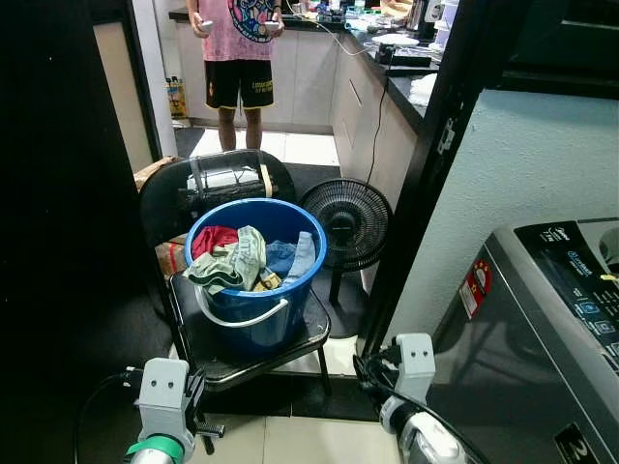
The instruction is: Clothes washing
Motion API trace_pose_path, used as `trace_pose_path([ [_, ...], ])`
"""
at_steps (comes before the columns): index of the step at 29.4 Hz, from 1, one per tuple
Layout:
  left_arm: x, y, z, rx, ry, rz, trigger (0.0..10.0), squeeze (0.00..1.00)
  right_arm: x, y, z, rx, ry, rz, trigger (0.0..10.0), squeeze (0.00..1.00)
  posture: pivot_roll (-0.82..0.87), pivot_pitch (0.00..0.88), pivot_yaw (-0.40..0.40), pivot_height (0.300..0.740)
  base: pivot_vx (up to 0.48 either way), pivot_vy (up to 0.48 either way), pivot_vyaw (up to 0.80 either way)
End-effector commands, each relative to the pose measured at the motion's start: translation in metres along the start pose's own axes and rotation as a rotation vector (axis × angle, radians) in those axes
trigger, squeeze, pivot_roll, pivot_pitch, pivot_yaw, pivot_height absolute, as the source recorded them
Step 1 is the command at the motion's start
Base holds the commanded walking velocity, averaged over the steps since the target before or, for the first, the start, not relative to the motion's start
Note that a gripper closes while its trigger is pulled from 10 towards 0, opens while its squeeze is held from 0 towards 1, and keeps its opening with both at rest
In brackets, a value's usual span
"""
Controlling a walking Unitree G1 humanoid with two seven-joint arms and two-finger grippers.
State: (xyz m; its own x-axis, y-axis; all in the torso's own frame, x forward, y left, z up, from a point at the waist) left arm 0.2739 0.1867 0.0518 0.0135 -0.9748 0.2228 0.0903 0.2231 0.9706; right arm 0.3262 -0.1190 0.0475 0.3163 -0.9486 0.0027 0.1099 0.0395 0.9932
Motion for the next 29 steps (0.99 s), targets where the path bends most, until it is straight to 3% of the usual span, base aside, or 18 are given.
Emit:
trace_pose_path([
  [1, 0.0022, -0.0056, 0.0032, -0.015, -0.007, 0.019, 10.0, 0.0, 0.0001, -0.0035, 0.0013, -0.009, 0.006, -0.002, 10.0, 0.0, 0.02, 0.014, -0.015, 0.74, 0.315, 0.0, 0.0],
  [7, 0.0026, -0.0041, 0.002, -0.007, -0.001, 0.03, 10.0, 0.0, -0.0023, -0.002, 0.0018, 0.002, 0.026, 0.029, 10.0, 0.0, 0.02, 0.015, -0.011, 0.74, 0.363, 0.0, 0.0],
  [10, 0.0029, -0.0034, 0.0011, -0.002, 0.001, 0.034, 10.0, 0.0, -0.0053, -0.001, 0.0025, 0.009, 0.051, 0.061, 10.0, 0.0, 0.02, 0.015, -0.011, 0.74, 0.377, 0.0, 0.75],
  [13, 0.0029, -0.0034, 0.001, -0.001, 0.001, 0.035, 10.0, 0.0, -0.0056, -0.0006, 0.0025, 0.013, 0.051, 0.058, 10.0, 0.0, 0.02, 0.017, -0.011, 0.74, 0.376, 0.0, 0.8],
  [15, 0.0032, -0.0041, 0.001, -0.001, 0.001, 0.036, 10.0, 0.0, -0.0039, -0.0007, 0.0021, 0.014, 0.033, 0.008, 10.0, 0.0, 0.02, 0.017, -0.012, 0.74, 0.379, 0.0, 0.0],
  [29, 0.0026, -0.0053, 0.0025, -0.005, 0.0, 0.041, 10.0, 0.0, -0.0045, 0.0034, 0.001, 0.032, 0.035, 0.007, 10.0, 0.0, 0.02, 0.018, -0.008, 0.74, 0.37, 0.0, 0.0],
])
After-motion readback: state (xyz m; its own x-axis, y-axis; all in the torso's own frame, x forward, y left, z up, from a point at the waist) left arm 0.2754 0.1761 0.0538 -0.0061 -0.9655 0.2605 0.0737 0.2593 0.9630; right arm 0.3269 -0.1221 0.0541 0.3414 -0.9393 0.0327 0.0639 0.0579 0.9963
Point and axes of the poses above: a point about 5 cm out from each wrist's last joint towards the gripper, its own z axis pointing back from the gripper into the wrist, its own y axis along the axis of the wrist's last joint, x = y × z, the point moved 2 cm from there along -z, pointing out of the wrist towards the gripper, and after that the axes turned 13 degrees about z, right-handed, at the moved point
